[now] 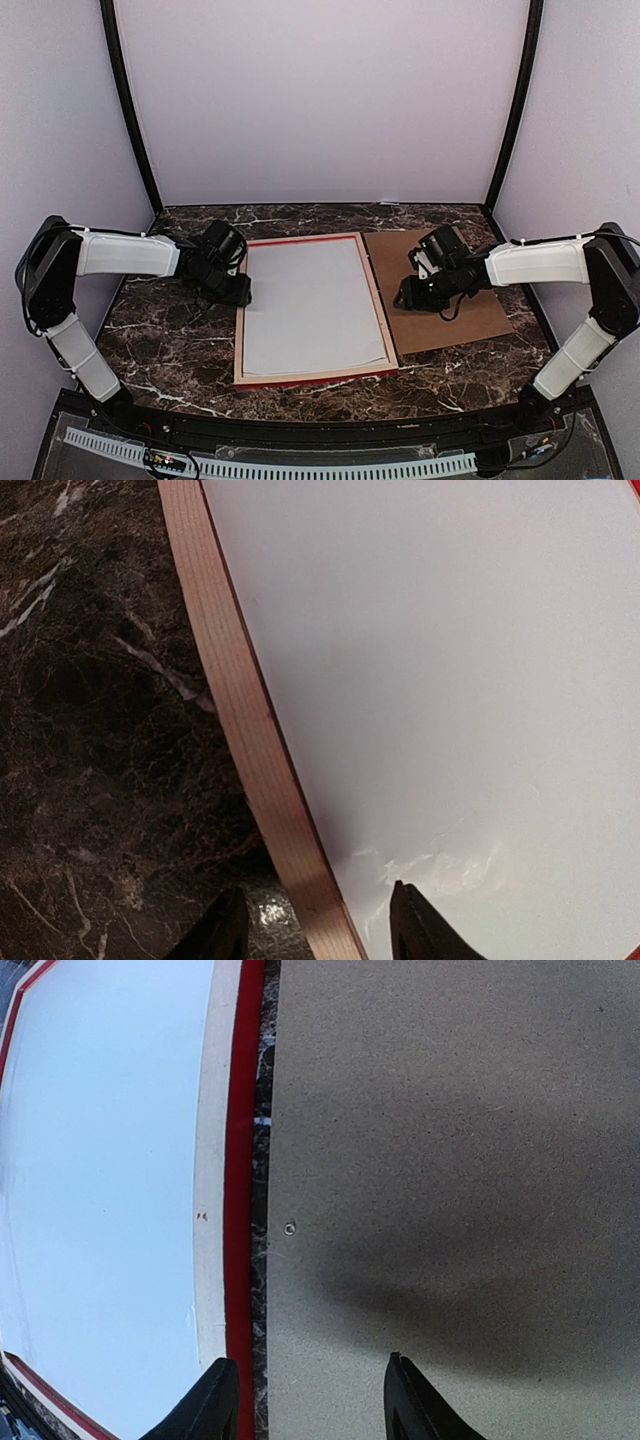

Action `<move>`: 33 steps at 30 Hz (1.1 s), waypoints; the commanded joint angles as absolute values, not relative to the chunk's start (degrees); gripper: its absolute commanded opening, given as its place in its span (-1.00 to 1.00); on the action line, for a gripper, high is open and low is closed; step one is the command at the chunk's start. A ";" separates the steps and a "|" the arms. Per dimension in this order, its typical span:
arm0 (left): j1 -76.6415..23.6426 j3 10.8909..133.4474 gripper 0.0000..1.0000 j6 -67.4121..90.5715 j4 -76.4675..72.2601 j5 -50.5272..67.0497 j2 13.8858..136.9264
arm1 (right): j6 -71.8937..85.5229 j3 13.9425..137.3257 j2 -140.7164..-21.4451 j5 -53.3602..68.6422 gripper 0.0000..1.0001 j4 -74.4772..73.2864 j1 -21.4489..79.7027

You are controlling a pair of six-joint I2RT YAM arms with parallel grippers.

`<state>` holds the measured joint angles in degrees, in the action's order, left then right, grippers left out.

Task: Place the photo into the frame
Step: Move the frame body to the center of the board.

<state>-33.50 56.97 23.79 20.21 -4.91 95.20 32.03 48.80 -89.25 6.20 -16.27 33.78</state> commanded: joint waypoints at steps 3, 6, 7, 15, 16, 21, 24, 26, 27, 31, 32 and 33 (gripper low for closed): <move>-32.98 57.56 -0.06 23.91 21.24 -4.31 97.10 | 32.43 48.25 -88.74 6.28 0.00 -14.54 33.55; -32.88 57.57 -0.10 23.82 20.88 -4.00 97.89 | 32.45 48.16 -88.62 6.15 0.00 -14.74 33.52; -32.81 57.52 -0.12 23.82 20.86 -3.97 98.03 | 32.48 48.16 -88.60 6.11 0.00 -14.84 33.52; -32.40 57.10 -0.31 23.65 20.37 -3.46 98.52 | 32.53 48.21 -88.49 5.97 0.00 -14.96 33.49; -32.31 57.01 -0.33 23.65 20.29 -3.39 98.52 | 32.56 48.17 -88.49 5.90 0.00 -14.95 33.51; -31.81 56.36 -0.43 23.43 20.20 -3.38 98.39 | 32.51 48.25 -88.20 5.05 0.01 -15.62 33.55; -31.06 55.70 -0.53 23.04 20.39 -3.88 98.08 | 32.21 48.42 -87.62 3.61 0.01 -16.50 33.43; -30.27 55.23 -0.58 22.46 20.60 -4.46 97.54 | 31.81 48.43 -87.14 2.33 0.02 -17.18 33.23; -29.95 55.08 -0.59 22.26 20.71 -4.78 97.42 | 31.56 48.43 -86.92 1.83 0.03 -17.56 33.11; -26.88 54.10 -0.62 20.89 21.05 -5.22 96.60 | 30.28 48.43 -85.74 -1.42 0.06 -19.56 31.87; -26.45 54.12 -0.63 20.38 21.26 -5.29 96.24 | 29.93 48.43 -85.44 -2.51 0.07 -20.12 31.33; -25.51 54.22 -0.62 20.17 21.40 -5.41 96.07 | 29.56 48.38 -85.02 -3.49 0.08 -20.70 30.70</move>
<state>-28.03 55.94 22.92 18.90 -4.01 97.95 31.46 48.75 -87.42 1.80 -18.35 32.67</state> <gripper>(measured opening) 0.191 0.530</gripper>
